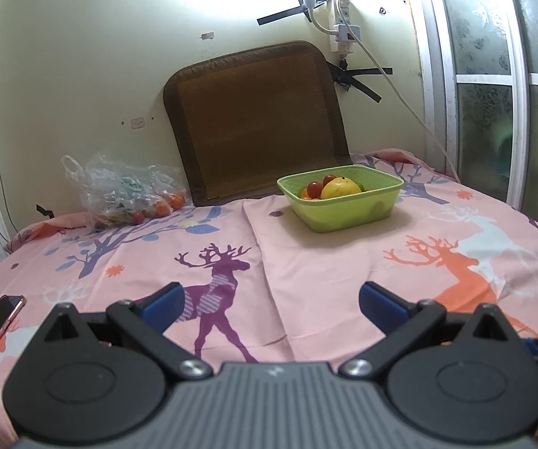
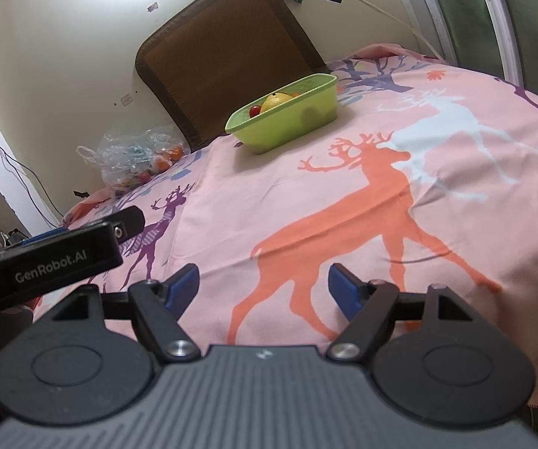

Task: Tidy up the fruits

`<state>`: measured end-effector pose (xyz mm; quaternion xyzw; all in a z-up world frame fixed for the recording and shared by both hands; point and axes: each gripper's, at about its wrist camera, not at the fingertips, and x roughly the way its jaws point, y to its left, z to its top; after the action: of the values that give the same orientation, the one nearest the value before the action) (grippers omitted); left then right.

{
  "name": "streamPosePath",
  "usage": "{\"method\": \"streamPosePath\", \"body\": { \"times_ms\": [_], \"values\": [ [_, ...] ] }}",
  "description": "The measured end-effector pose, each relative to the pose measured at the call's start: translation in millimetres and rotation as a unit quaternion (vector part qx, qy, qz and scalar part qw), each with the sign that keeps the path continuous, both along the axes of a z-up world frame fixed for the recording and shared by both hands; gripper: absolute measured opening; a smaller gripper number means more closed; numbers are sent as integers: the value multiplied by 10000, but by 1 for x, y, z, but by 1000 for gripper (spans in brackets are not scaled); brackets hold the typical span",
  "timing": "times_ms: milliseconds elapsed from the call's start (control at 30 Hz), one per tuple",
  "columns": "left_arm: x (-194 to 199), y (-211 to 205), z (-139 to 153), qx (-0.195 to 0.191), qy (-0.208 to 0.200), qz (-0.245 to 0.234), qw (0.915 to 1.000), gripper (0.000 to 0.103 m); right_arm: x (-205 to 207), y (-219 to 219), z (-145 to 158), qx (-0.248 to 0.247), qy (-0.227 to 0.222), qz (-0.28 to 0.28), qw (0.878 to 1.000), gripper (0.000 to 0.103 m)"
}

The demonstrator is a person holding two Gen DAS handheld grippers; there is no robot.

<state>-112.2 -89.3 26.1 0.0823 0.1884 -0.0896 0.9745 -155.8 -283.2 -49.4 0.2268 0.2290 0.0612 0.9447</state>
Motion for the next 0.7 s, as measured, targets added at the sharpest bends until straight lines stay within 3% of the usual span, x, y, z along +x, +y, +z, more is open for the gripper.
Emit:
{"method": "streamPosePath", "body": {
  "times_ms": [700],
  "values": [
    [4, 4, -3, -65, 161, 166, 9997, 103, 2, -1, -2, 24, 28, 100, 9999, 79]
  ]
}}
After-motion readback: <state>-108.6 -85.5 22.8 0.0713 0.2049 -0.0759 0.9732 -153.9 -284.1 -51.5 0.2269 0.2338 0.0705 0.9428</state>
